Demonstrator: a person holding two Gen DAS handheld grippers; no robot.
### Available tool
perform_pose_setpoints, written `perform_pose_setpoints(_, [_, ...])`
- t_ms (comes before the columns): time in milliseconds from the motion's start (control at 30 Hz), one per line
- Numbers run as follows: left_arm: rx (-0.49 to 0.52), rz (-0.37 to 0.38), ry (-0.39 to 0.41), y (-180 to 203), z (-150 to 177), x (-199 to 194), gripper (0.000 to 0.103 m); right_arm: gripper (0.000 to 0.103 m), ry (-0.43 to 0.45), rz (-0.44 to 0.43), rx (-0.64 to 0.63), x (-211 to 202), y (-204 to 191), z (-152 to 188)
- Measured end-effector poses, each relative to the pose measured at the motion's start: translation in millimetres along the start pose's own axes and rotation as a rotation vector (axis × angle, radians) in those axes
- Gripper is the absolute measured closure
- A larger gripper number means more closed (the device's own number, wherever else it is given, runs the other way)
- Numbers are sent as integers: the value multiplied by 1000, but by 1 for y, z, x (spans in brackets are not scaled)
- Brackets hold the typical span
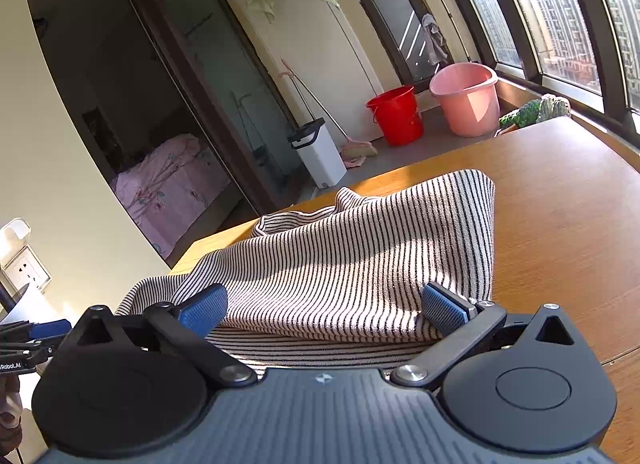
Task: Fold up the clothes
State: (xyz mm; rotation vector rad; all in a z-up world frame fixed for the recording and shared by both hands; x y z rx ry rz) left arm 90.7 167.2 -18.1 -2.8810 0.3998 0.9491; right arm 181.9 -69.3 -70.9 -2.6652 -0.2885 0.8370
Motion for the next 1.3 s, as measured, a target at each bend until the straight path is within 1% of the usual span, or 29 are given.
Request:
perform_pose_setpoints(100, [112,-18,-79,8,30,-25,37,0,-3,1,-3,1,0,-1])
perform_pose_setpoints(200, [264,-26,-150,23,55,-35,36,0,-5,1,-7,1,0,-1])
perform_pose_setpoints(267, [342,-58,-184,29,66,-33,36,0,-7,2,-9,1,0,-2])
perform_pose_setpoints(367, [377,-102,-204,23,73,-23,37,0,-9,1,-13,2,-1,-2])
perform_pose_setpoints(400, [375,-111,-203,21,73,-18,40,0,-4,-1,-8,1,0,-1])
perform_pose_setpoints(467, [365,-126,-194,15,71,-8,47,0,7,-4,2,0,1,0])
perform_pose_setpoints(500, [354,-125,-193,12,68,-2,59,0,12,-6,8,-1,2,1])
perform_pose_setpoints(533, [333,-117,-186,10,62,0,66,0,16,-10,13,-2,3,1])
perform_pose_setpoints(567, [310,-109,-176,8,55,1,84,0,15,-18,23,-2,5,1])
perform_pose_setpoints(600, [286,-100,-166,6,48,2,95,0,14,-26,31,-2,6,1])
perform_pose_setpoints(633, [263,-92,-156,4,41,3,95,0,13,-32,38,-1,8,1])
perform_pose_setpoints(667, [239,-83,-145,2,34,4,97,0,12,-34,39,-1,8,1])
perform_pose_setpoints(733, [192,-66,-125,-1,20,6,97,0,12,-30,34,-1,8,1])
perform_pose_setpoints(867, [13,71,-2,-1,-38,-18,98,0,-4,-28,10,-1,6,1])
perform_pose_setpoints(900, [-6,88,39,1,-53,-24,98,0,-9,-28,3,0,5,1])
perform_pose_setpoints(1033, [-10,149,225,27,-118,-39,98,0,-29,-28,-25,0,3,2])
perform_pose_setpoints(1100, [-30,213,279,43,-144,-34,98,0,-39,-28,-39,1,1,2])
perform_pose_setpoints(1200, [-84,334,304,70,-172,-11,98,0,-53,-28,-60,1,-1,3])
perform_pose_setpoints(1300, [-117,416,298,93,-185,15,98,0,-68,-27,-80,2,-3,3])
Point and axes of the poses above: each gripper's, at about its wrist camera, not at the fingertips, and x roughly the way its jaws point, y to its right, z to its underside, the point moved 4 cm from there along x, roughly the way its jaws point, and after that the axes turned 12 degrees about z, right-handed, at the moved point
